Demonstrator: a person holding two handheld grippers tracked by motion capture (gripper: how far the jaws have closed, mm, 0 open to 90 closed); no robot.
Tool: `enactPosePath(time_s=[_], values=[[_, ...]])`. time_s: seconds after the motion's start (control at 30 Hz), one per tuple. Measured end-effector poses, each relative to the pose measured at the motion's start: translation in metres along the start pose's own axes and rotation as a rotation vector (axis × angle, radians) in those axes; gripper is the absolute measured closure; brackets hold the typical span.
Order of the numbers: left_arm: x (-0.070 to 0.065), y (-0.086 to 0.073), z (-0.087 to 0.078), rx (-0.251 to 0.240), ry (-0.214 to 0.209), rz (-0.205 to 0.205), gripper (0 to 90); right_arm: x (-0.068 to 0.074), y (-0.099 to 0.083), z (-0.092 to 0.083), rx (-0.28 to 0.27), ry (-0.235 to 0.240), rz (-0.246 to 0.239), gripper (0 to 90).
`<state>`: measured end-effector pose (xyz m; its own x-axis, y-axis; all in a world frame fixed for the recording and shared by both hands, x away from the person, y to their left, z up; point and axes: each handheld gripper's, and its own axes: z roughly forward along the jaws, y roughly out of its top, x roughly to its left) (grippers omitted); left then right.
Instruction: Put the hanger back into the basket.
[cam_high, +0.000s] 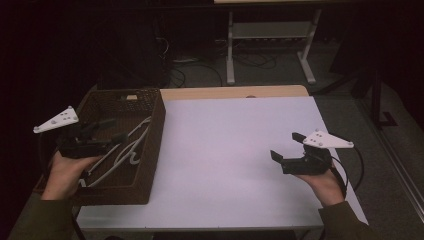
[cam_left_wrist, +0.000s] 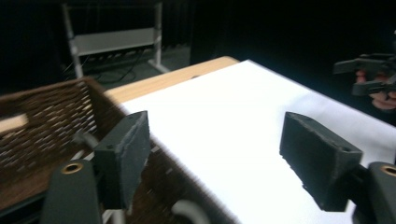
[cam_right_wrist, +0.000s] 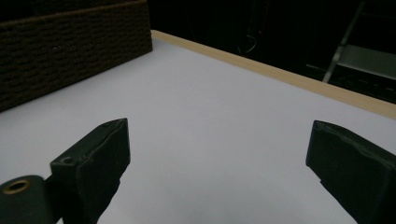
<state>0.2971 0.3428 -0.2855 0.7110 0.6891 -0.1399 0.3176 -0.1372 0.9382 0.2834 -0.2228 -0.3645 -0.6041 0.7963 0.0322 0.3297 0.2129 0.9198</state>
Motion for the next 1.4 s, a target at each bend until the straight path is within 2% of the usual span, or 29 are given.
enactPosePath(time_s=[0.33, 0.6, 0.9, 1.0, 1.07, 1.17, 1.4], values=[[-0.03, -0.008, 0.032, -0.049, -0.057, 0.018, 17.8, 0.004, 0.013, -0.001, -0.047, 0.041, -0.012, 4.3], [-0.048, -0.018, 0.052, -0.078, -0.068, 0.035, 13.5, 0.009, 0.023, 0.0, -0.073, 0.088, -0.018, 2.0], [-0.055, -0.032, 0.064, -0.126, -0.084, 0.04, 5.2, 0.015, 0.032, 0.001, -0.104, 0.14, -0.018, 0.7], [-0.056, -0.033, 0.067, -0.118, -0.089, 0.046, 3.2, 0.016, 0.036, -0.001, -0.128, 0.162, -0.009, 0.4], [-0.057, -0.033, 0.067, -0.132, -0.084, 0.038, 2.3, 0.016, 0.038, -0.002, -0.134, 0.17, -0.022, 0.4], [-0.057, -0.033, 0.066, -0.139, -0.084, 0.041, 0.0, 0.017, 0.041, -0.004, -0.155, 0.199, -0.013, 0.4], [-0.057, -0.034, 0.067, -0.134, -0.092, 0.045, 0.0, 0.018, 0.041, -0.005, -0.166, 0.215, -0.013, 0.4]])
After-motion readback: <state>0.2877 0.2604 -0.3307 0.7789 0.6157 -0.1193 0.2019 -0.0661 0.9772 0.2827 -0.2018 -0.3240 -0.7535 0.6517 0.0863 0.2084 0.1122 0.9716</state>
